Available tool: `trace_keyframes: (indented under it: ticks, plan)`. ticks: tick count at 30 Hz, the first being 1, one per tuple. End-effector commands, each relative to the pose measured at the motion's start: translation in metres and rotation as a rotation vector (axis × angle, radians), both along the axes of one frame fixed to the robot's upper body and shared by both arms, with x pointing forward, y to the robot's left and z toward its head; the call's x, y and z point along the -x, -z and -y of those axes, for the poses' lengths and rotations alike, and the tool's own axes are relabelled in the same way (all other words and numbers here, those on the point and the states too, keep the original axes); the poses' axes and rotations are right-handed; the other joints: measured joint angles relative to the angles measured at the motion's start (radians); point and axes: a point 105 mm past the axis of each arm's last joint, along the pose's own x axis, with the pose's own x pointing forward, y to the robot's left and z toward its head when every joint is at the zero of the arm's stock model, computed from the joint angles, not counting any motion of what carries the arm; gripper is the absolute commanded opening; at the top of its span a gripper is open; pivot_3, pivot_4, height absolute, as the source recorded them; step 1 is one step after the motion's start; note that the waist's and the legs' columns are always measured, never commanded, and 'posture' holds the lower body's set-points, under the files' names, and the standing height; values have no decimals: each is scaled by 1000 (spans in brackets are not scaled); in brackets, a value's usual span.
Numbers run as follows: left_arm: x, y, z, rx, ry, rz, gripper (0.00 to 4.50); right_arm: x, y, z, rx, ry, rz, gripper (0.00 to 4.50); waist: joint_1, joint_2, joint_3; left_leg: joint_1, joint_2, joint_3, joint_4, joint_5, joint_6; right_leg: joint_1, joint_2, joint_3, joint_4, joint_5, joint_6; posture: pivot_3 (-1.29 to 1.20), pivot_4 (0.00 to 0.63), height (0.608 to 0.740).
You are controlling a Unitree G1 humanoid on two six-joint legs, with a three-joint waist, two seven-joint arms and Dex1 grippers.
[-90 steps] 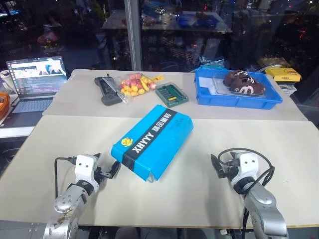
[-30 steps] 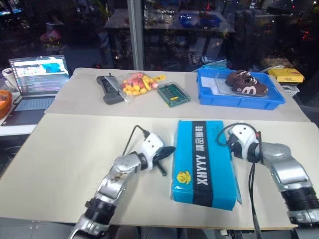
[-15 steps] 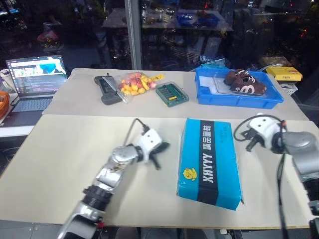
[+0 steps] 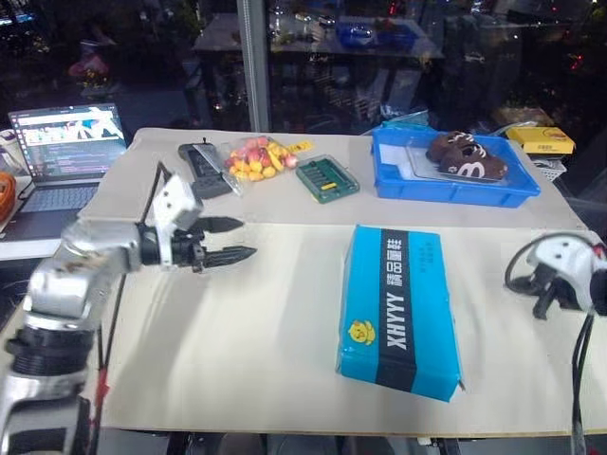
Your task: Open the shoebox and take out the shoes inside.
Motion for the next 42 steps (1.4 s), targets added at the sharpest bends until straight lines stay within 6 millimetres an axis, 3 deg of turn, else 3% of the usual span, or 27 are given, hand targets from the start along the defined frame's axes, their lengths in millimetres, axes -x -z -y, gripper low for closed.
trace_keyframes:
  ticks: [1, 9, 12, 14, 17, 20, 23, 27, 31, 34, 37, 39, 42]
  plan:
    - [11, -37, -2, 47, 69, 35, 4467, 17, 9, -39, -107, -146, -107, 0, -1, 0, 0, 0, 0, 0, 0, 0, 0, 0, 0, 0, 0, 0, 0, 0, 150, 739]
    - [30, -42, -18, -101, 124, 57, 4467, 7, 16, -93, -243, -244, -93, 0, -30, 0, 1, 1, 1, 0, -1, 0, 0, -1, 2, 3, 1, 0, -1, 0, 150, 739]
    - [32, -47, -26, -130, 116, 84, 4467, 9, 19, -104, -263, -264, -115, 0, -19, -1, 2, 1, 1, 0, -1, 0, 0, -2, 2, 3, 1, 0, -1, 0, 150, 739]
    - [26, -61, -34, -61, 62, 104, 4467, 14, 14, -107, -280, -288, -124, 0, -11, -1, 2, 0, 1, 0, -1, 0, 0, -2, 2, 3, 1, 0, -1, 0, 150, 739]
    - [23, -76, -47, 6, 13, 128, 4467, 9, -15, -112, -372, -291, -69, 0, -7, -1, 2, 0, 1, 0, -1, 0, 0, -2, 2, 3, 1, 0, -2, 0, 150, 739]
    - [26, -93, -53, 66, -12, 148, 4467, -9, -68, -122, -484, -299, 100, 0, -18, -1, 4, 0, 1, 0, 1, 0, 0, -2, 2, 3, 2, 0, -2, 0, 150, 739]
    - [28, -102, -54, 79, -43, 161, 4467, -7, -124, -160, -610, -452, 189, 0, -29, 0, 7, 1, 1, 0, 0, 0, 0, -3, 4, 4, 2, 2, -2, 0, 150, 739]
    - [33, -104, -52, 66, -39, 158, 4467, -4, -156, -207, -669, -626, 229, 0, -33, -1, 8, 2, 2, -3, -4, 0, 0, -3, 5, 3, 4, 0, -7, 0, 150, 739]
    - [37, -111, -51, 61, -35, 173, 4467, -7, -156, -277, -780, -770, 184, 0, -36, -2, 8, -1, 2, -2, -6, 0, 0, -6, 5, 3, 5, 1, -11, 0, 150, 739]
    - [45, -119, -49, 53, -29, 185, 4467, -20, -130, -317, -746, -770, 156, 0, -34, -2, 8, -3, 2, -3, -4, 0, 0, -10, 5, 3, 12, -1, -11, 0, 150, 739]
    - [53, -122, -47, 43, -19, 181, 4467, -39, -118, -332, -739, -702, 166, 0, -25, -2, 9, -12, 1, -3, 0, 0, 0, -18, 5, 3, 17, -1, -11, 0, 150, 739]
    - [57, -121, -45, 37, -12, 176, 4467, -52, -124, -333, -786, -624, 178, 0, -23, -2, 9, -14, 2, -4, 4, 0, 0, -19, 5, 2, 18, -1, -12, 0, 150, 739]
    - [59, -116, -39, 36, 10, 155, 4467, -57, -145, -318, -820, -570, 199, 0, -13, -2, 9, -14, 2, -4, 6, 0, 0, -18, 5, 3, 18, -1, -12, 0, 150, 739]
